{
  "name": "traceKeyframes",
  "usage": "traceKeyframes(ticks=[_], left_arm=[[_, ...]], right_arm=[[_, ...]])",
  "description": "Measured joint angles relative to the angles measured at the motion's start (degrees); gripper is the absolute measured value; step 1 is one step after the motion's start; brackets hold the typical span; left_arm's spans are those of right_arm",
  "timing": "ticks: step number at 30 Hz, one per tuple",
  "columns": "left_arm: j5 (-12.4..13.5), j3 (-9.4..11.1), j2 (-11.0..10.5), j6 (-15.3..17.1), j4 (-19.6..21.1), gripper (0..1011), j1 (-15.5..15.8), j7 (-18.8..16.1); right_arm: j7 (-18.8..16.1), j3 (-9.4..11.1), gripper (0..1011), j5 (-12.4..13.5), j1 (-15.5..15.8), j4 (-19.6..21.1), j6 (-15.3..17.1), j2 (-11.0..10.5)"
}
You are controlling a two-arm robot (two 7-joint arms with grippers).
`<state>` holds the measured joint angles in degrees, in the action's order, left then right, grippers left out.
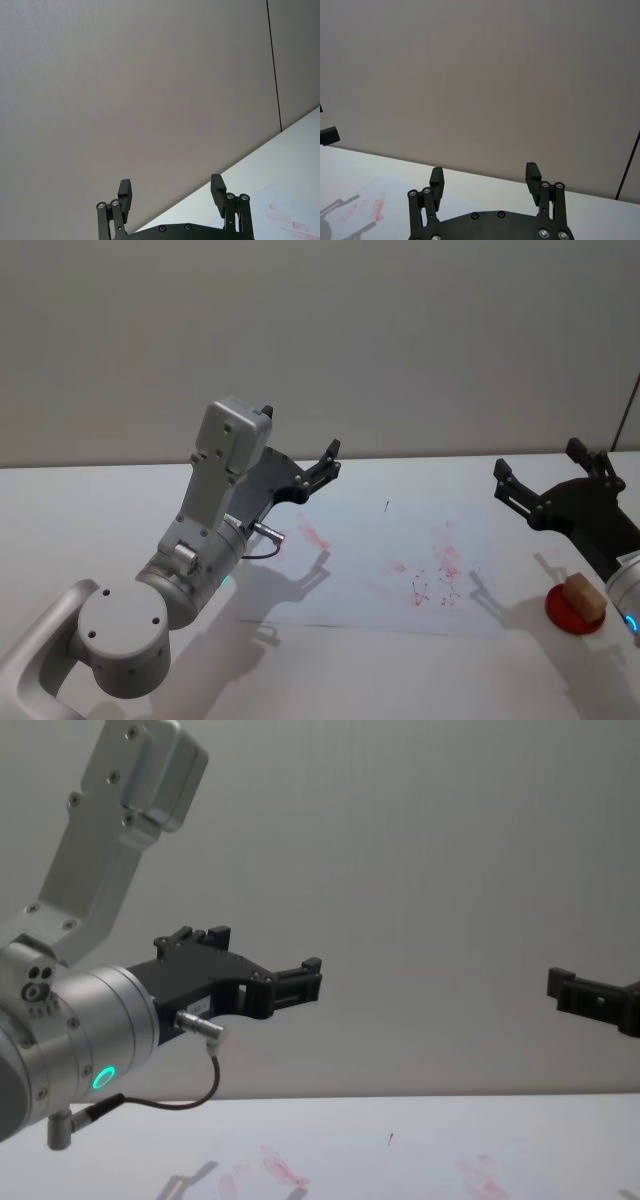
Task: Use the one hand to pick up the stamp and affix it onto the A4 paper.
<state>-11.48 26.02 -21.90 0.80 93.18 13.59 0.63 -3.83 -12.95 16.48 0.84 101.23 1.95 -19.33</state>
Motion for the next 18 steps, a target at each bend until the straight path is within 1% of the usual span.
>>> traceKeyframes(ticks=[18], left_arm=[[0.0,0.0,0.0,0.0,0.0,1001,0.0,0.0]], right_arm=[[0.0,0.0,1001,0.0,0.0,0.0,0.0,0.0]])
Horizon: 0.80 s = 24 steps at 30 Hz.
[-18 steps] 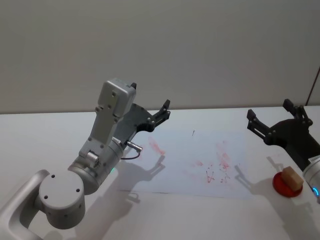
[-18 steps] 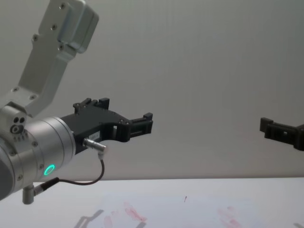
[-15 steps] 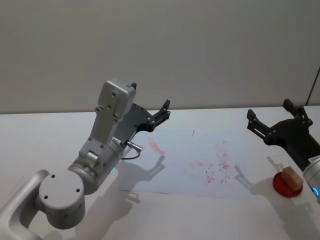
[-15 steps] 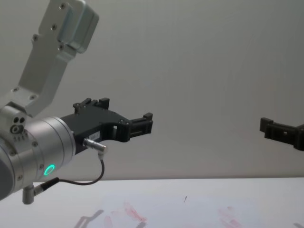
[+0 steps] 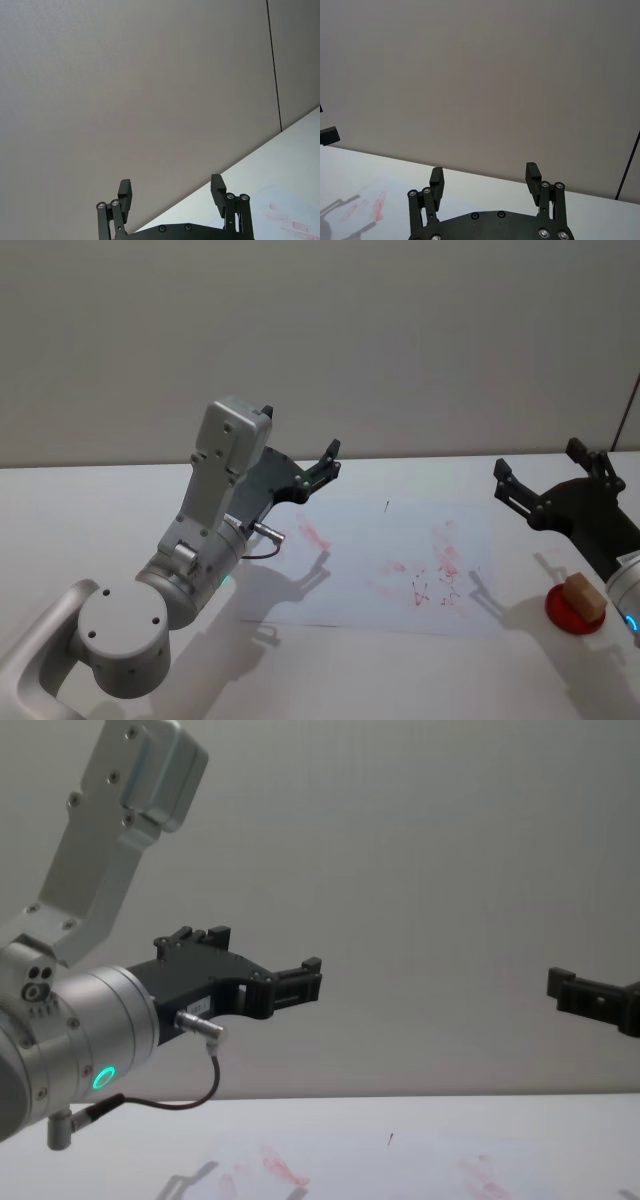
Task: Use the one hand to pick up the stamp and affix it onto the A4 paper.
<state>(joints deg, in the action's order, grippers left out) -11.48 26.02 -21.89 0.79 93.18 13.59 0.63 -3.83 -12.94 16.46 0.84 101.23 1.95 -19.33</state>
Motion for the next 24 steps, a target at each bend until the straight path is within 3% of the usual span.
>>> traceKeyframes(ticks=[24], left_arm=[[0.0,0.0,0.0,0.0,0.0,1001,0.0,0.0]], right_arm=[[0.0,0.0,1001,0.0,0.0,0.0,0.0,0.0]])
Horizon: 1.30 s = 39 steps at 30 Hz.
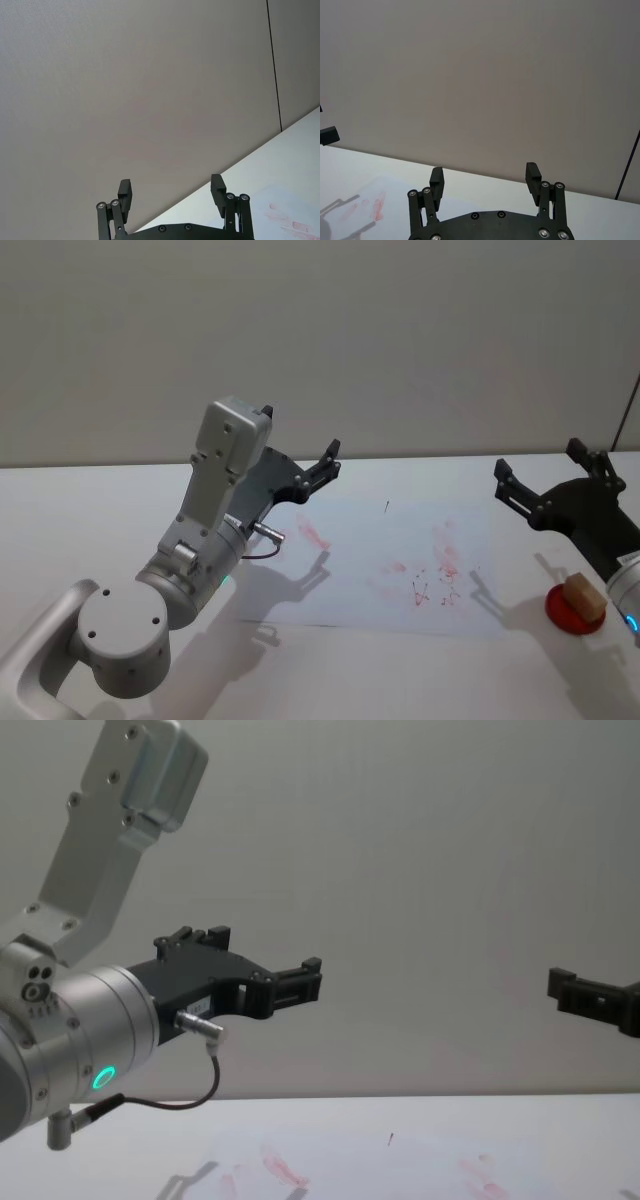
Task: Use the one hand to pick up the stamp and affix it onto the A4 paper.
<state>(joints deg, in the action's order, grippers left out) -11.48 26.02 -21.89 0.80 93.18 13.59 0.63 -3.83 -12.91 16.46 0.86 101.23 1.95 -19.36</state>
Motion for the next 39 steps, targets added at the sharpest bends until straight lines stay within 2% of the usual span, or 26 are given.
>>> traceKeyframes(ticks=[7,22,31,39], left_arm=[[0.0,0.0,0.0,0.0,0.0,1001,0.0,0.0],[0.0,0.0,0.0,0.0,0.0,1001,0.0,0.0],[0.0,0.0,0.0,0.0,0.0,1001,0.0,0.0],[0.0,0.0,0.0,0.0,0.0,1001,0.0,0.0]], right_arm=[[0.5,0.6,1001,0.2,0.9,0.5,0.2,-0.9],[4.1,3.9,1001,1.6,7.8,3.3,4.6,-6.7],[3.4,4.9,1001,1.7,10.5,3.7,8.2,-9.1],[1.6,5.0,1001,1.0,11.6,3.5,10.8,-10.0]])
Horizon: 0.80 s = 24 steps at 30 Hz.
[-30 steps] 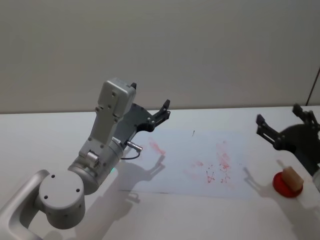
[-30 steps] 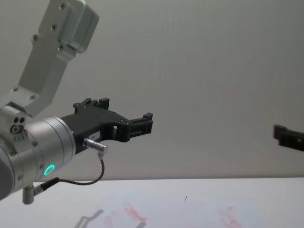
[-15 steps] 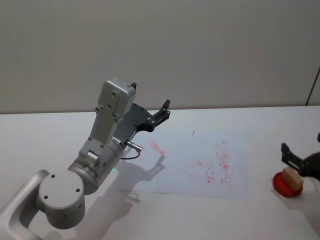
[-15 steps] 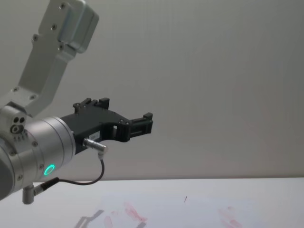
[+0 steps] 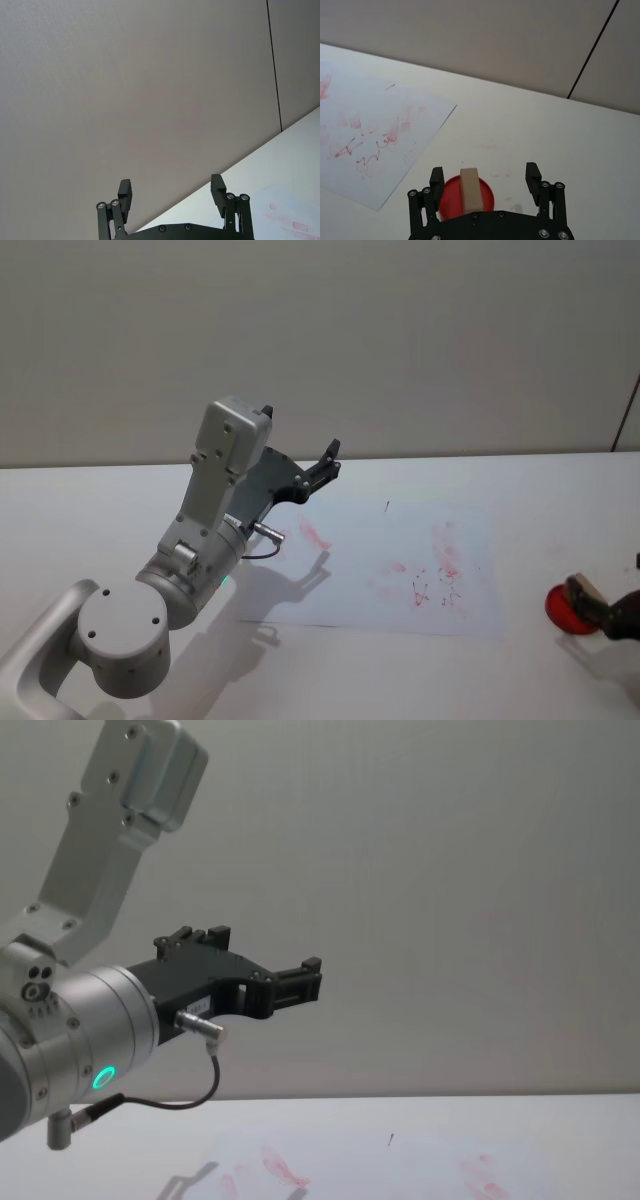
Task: Use the one hand to pick up the stamp and affix it onto the A4 paper.
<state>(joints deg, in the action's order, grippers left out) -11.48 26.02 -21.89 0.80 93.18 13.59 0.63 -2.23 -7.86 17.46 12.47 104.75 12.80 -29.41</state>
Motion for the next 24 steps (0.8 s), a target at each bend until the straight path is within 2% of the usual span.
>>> traceKeyframes(ticks=[17,24], left_arm=[[0.0,0.0,0.0,0.0,0.0,1001,0.0,0.0],[0.0,0.0,0.0,0.0,0.0,1001,0.0,0.0]], right_arm=[[-2.4,-0.5,1001,-2.4,0.4,-1.2,3.4,-0.2],[-2.8,-0.6,879,-2.9,0.4,-1.4,4.0,-0.1]])
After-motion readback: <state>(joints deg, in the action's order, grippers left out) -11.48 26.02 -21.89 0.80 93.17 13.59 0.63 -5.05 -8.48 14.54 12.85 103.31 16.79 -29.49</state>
